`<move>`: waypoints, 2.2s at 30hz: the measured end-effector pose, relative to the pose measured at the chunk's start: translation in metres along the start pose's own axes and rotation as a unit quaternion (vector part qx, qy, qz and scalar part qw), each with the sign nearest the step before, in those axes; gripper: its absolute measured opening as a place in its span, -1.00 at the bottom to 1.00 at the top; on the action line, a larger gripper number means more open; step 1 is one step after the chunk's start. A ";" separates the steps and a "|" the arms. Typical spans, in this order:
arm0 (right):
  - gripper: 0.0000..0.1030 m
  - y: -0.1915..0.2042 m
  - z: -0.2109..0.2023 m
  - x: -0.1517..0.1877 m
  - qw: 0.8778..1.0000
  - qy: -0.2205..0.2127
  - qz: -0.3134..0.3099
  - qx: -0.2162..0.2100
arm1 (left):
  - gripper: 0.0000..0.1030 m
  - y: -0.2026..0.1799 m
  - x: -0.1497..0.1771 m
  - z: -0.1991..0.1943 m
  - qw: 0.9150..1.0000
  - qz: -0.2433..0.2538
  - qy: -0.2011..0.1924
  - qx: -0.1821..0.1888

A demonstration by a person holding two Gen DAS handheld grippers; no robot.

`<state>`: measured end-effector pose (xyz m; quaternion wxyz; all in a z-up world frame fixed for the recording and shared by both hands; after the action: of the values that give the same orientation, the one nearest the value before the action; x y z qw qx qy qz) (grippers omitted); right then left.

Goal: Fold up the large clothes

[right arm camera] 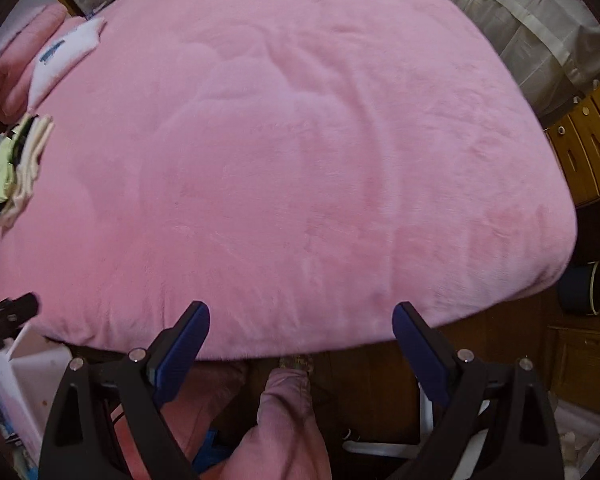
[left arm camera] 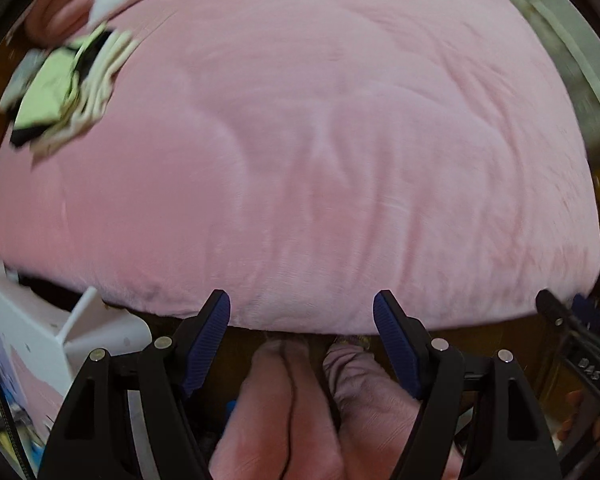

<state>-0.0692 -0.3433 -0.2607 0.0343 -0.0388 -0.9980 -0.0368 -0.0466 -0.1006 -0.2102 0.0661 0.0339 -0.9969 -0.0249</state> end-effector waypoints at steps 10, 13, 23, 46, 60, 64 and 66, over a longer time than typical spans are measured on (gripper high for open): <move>0.84 0.017 -0.110 0.004 0.997 -0.047 -0.063 -0.020 | 0.59 -0.020 -0.008 -0.126 0.993 0.043 -0.107 -0.026; 0.87 0.030 -0.136 0.007 0.995 -0.047 -0.074 -0.046 | 0.68 -0.022 0.003 -0.155 0.987 0.023 -0.161 -0.011; 0.90 0.056 -0.148 0.032 0.990 -0.114 -0.084 -0.026 | 0.68 -0.029 0.054 -0.142 0.979 -0.012 -0.201 0.012; 1.00 0.065 -0.172 0.040 0.982 -0.175 -0.073 -0.017 | 0.99 -0.008 0.054 -0.151 0.976 -0.015 -0.216 0.012; 1.00 0.068 -0.176 0.033 0.980 -0.185 -0.079 -0.012 | 0.99 -0.010 0.049 -0.151 0.978 -0.016 -0.209 0.014; 1.00 0.067 -0.175 0.032 0.980 -0.181 -0.079 -0.011 | 0.99 -0.011 0.049 -0.151 0.978 -0.018 -0.208 0.018; 1.00 0.066 -0.174 0.031 0.981 -0.180 -0.079 -0.009 | 0.99 -0.012 0.048 -0.150 0.978 -0.019 -0.208 0.022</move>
<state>-0.0838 -0.2886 -0.0803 -0.1491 0.0335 -0.9874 -0.0411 -0.0732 -0.1228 -0.0557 -0.1440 0.0480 -0.9884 -0.0103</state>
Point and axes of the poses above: each gripper's, at about its wrist camera, not at the fingertips, and z roughly the way its jaws point, y to its left, x to its underside, the point moved 10 cm from there along z, roughly the way its jaws point, and after that the axes turned 13 degrees about y, right-handed, at the moved point
